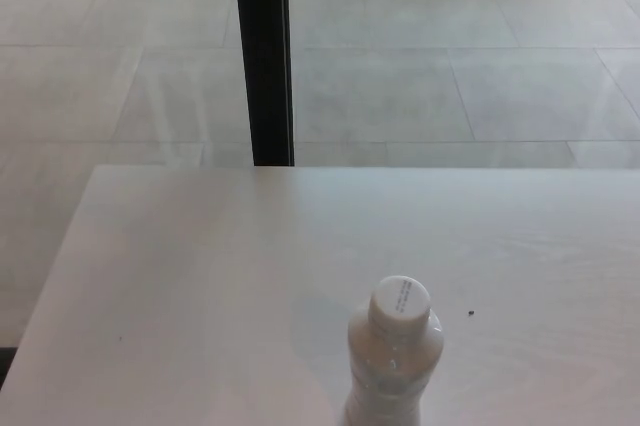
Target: The robot uses its left hand to to lift the bottle kept on the middle of the desk and tilts it towards its right hand. It then uses its right hand to rotate its cap to open it and places the bottle and cap back on the desk
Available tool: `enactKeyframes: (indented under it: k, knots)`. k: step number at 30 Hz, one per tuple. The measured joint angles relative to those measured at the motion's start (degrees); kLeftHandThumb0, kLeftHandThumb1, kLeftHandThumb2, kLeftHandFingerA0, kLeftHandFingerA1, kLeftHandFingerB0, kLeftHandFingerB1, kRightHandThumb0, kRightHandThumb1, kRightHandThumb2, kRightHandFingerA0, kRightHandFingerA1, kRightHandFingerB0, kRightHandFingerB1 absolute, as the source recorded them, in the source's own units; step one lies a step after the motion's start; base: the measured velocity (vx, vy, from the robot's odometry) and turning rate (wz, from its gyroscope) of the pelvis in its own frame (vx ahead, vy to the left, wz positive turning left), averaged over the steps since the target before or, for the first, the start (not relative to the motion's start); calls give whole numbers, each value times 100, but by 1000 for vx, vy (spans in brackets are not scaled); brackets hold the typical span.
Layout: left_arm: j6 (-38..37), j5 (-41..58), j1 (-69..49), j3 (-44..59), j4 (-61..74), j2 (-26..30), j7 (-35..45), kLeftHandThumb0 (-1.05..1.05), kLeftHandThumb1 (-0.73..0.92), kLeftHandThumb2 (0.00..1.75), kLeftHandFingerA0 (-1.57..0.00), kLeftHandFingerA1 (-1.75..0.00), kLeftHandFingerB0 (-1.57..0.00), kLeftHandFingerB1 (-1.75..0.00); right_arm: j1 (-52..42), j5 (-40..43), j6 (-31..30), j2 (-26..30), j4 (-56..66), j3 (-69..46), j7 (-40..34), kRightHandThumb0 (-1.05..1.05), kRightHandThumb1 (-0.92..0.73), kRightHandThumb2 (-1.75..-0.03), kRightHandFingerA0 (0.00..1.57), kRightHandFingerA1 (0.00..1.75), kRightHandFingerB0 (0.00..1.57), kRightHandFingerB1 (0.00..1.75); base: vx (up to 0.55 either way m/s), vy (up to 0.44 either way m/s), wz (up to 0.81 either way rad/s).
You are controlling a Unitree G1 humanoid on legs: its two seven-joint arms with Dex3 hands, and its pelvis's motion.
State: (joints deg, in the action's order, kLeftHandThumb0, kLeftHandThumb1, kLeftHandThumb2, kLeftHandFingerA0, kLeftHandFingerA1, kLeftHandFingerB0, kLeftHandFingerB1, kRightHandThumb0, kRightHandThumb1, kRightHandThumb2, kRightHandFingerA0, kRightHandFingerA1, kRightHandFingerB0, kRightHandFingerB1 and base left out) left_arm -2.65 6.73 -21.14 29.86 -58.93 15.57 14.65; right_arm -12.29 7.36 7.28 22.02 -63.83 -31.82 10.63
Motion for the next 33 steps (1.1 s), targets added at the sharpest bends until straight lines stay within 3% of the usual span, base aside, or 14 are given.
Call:
enactKeyframes:
  k: [5,8,15,16,17,18,20,21,23,24,25,26,27,33]
  knots:
    - [-76,379,114,634,286,5,193,-90,55,92,0,-30,0,-32,295,267,-1,195,49,-466,186,-77,-63,-103,0,32,0,31,0,0,0]
    - [-75,610,256,947,562,39,362,-102,58,89,0,-18,0,-25,474,400,-5,342,256,-649,273,-92,-71,-108,7,14,7,20,0,0,0]
    - [-66,1085,830,1379,1865,180,642,-87,51,91,0,-30,0,-38,916,746,-56,502,1667,-984,449,-87,-67,-106,0,16,1,26,0,0,0]
    - [-63,1132,893,1382,2068,192,660,-87,62,60,0,-29,0,-31,963,788,-72,502,1859,-1006,462,-87,-66,-103,0,16,2,26,0,0,0]
    - [-62,1156,930,1382,2197,198,670,-89,51,93,0,-30,0,-37,991,817,-87,502,1986,-1017,469,-76,-65,-103,0,26,4,28,0,0,0]
    - [-61,1190,1004,1376,2430,213,686,-95,56,58,0,-56,0,-57,1037,866,-115,502,2224,-1026,480,-75,-84,-67,1,20,6,24,0,0,0]
    - [-60,1227,1137,1337,2839,226,716,-87,49,92,-3,-21,0,-26,1093,915,-159,499,2650,-1018,487,-76,-91,-67,2,25,4,20,0,0,0]
    - [-60,1238,1201,1303,3038,226,725,-98,57,95,0,-11,0,-13,1114,933,-175,496,2864,-1000,488,-79,-73,-109,2,29,5,22,0,0,0]
    - [-60,1247,1310,1204,3392,226,739,-98,57,95,0,-11,0,-13,1148,967,-210,484,3258,-949,488,-79,-73,-109,2,29,5,22,0,0,0]
    - [-60,1252,1360,1147,3574,226,748,-85,61,59,0,-20,0,-11,1168,991,-232,471,3471,-923,489,-82,-73,-109,2,28,5,20,0,0,0]
    - [-59,1255,1399,1098,3731,226,758,-90,50,90,0,-9,0,0,1187,1008,-253,456,3655,-899,489,-80,-73,-108,3,32,8,26,0,0,0]
    - [-57,1258,1439,1034,3883,226,765,-87,46,83,0,-10,0,0,1199,1024,-269,436,3832,-868,489,-76,-90,-69,7,29,9,22,0,0,0]
    - [-50,1261,1495,932,4080,225,775,-94,51,87,0,-12,0,0,1213,1046,-291,398,4064,-814,489,-81,-70,-105,5,41,9,31,0,0,0]
    - [46,1251,1785,253,5103,219,793,-92,45,83,0,-11,0,0,1239,1104,-425,105,5184,-360,489,-73,-74,-111,1,36,2,25,0,0,0]
